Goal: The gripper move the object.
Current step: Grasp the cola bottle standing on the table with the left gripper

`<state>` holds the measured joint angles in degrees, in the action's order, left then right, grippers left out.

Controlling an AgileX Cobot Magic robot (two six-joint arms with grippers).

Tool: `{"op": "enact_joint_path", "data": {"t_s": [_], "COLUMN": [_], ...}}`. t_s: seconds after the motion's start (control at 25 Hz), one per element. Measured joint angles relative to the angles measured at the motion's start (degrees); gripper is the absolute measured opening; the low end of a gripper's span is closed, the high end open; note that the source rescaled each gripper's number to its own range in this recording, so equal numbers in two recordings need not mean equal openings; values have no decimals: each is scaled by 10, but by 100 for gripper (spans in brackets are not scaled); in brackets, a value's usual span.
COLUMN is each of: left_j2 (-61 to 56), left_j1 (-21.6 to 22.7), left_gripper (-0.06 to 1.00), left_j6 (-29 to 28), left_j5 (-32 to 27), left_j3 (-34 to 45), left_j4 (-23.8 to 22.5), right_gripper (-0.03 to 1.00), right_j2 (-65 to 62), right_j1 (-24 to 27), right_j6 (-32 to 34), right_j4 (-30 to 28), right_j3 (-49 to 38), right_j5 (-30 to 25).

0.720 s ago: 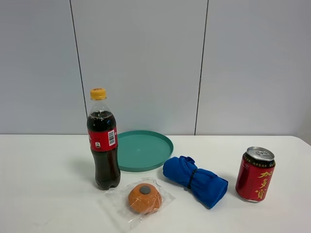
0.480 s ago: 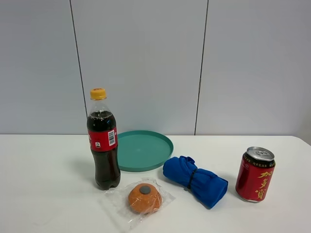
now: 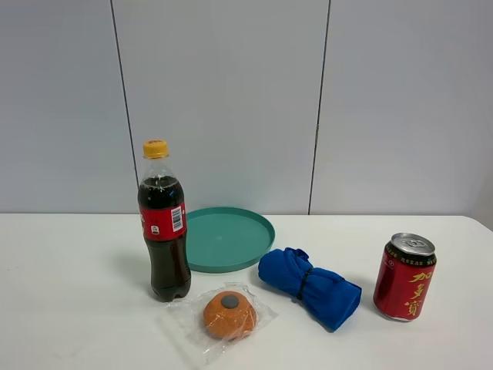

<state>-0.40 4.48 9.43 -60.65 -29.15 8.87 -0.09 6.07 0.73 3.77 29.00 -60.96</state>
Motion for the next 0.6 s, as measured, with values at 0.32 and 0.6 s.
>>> {"op": "enact_joint_path", "data": {"t_s": [0.32,0.6], "left_j2": [0,55], "left_j1": [0,0], "left_gripper": [100,100], "left_j6": [7,83], "left_j5": [7,95], "left_j3": [-7,-69], "left_j4": [30,128], "right_gripper": [100,100], "right_j2": [0,0], "right_j1": [0,0], "right_j6": [0,0], "right_j4": [0,0], "right_j3": [0,0], "right_j5": [0,0]}}
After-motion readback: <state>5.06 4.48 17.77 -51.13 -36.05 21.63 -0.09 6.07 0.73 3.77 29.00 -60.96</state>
